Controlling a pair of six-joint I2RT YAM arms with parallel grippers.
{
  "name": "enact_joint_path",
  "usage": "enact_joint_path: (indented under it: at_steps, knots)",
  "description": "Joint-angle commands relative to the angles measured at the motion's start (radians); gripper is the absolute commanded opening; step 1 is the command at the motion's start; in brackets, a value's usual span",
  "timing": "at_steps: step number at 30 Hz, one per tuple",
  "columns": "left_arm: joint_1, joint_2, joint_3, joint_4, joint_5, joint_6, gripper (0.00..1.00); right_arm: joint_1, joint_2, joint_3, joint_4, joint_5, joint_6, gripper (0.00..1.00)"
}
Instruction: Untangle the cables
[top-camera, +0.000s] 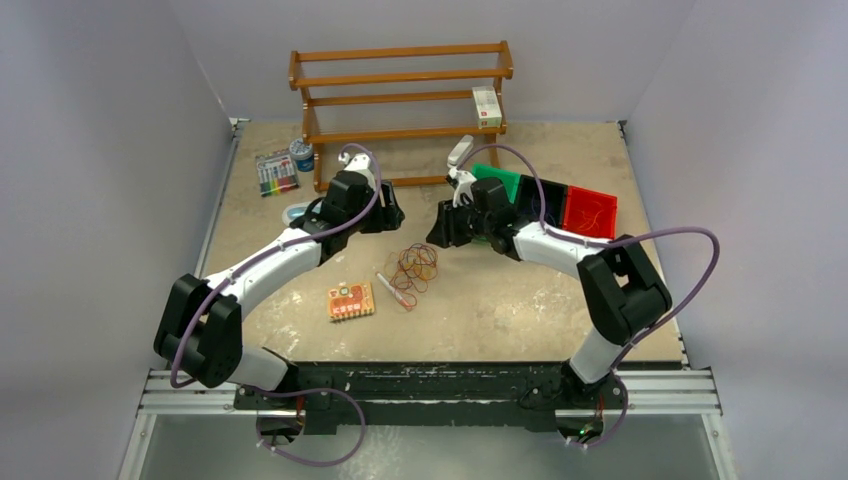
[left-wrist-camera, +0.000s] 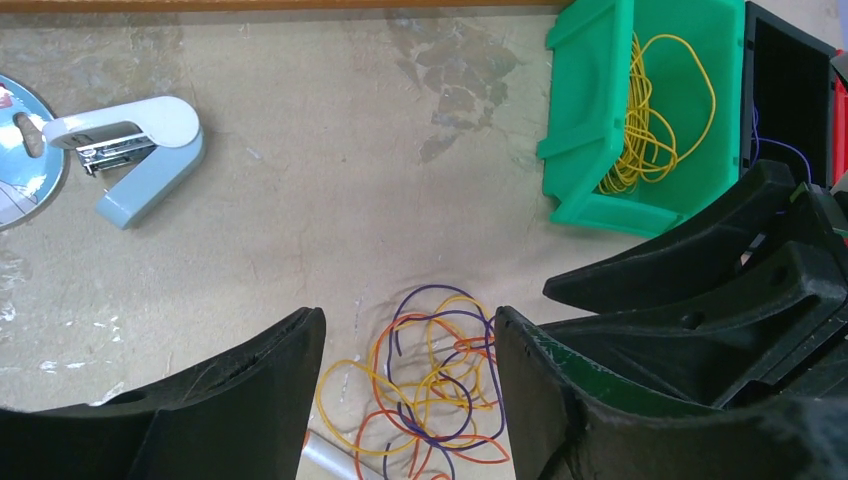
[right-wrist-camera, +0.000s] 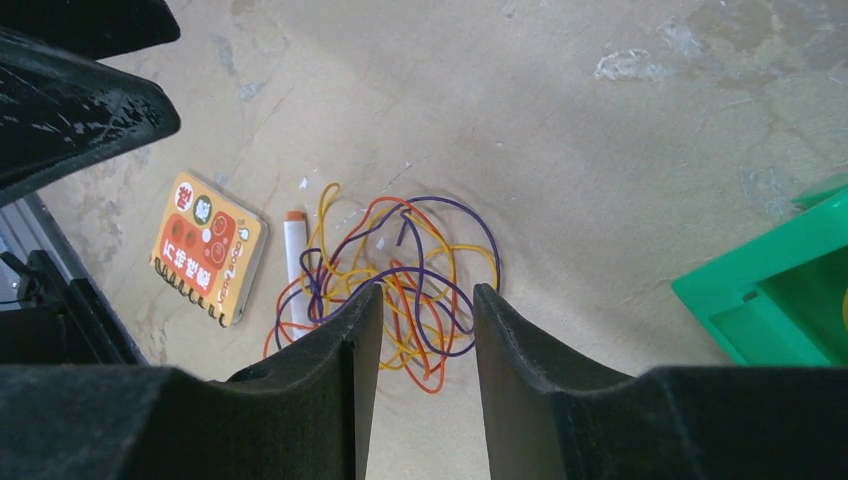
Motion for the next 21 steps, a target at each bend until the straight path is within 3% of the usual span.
enact_joint_path:
  at_steps: [1, 14, 21]
  knots:
    - [0.006, -0.031, 0.001, 0.057, 0.028, -0.005, 0.62, 0.006, 0.005, 0.041, 0.003, -0.051, 0.001, 0.40]
    - [0.005, -0.023, -0.001, 0.062, 0.047, -0.009, 0.60, 0.026, 0.074, 0.066, -0.054, -0.056, -0.014, 0.31]
    - [0.003, -0.020, -0.001, 0.066, 0.049, -0.012, 0.59, 0.028, 0.041, 0.059, -0.048, -0.052, -0.025, 0.11]
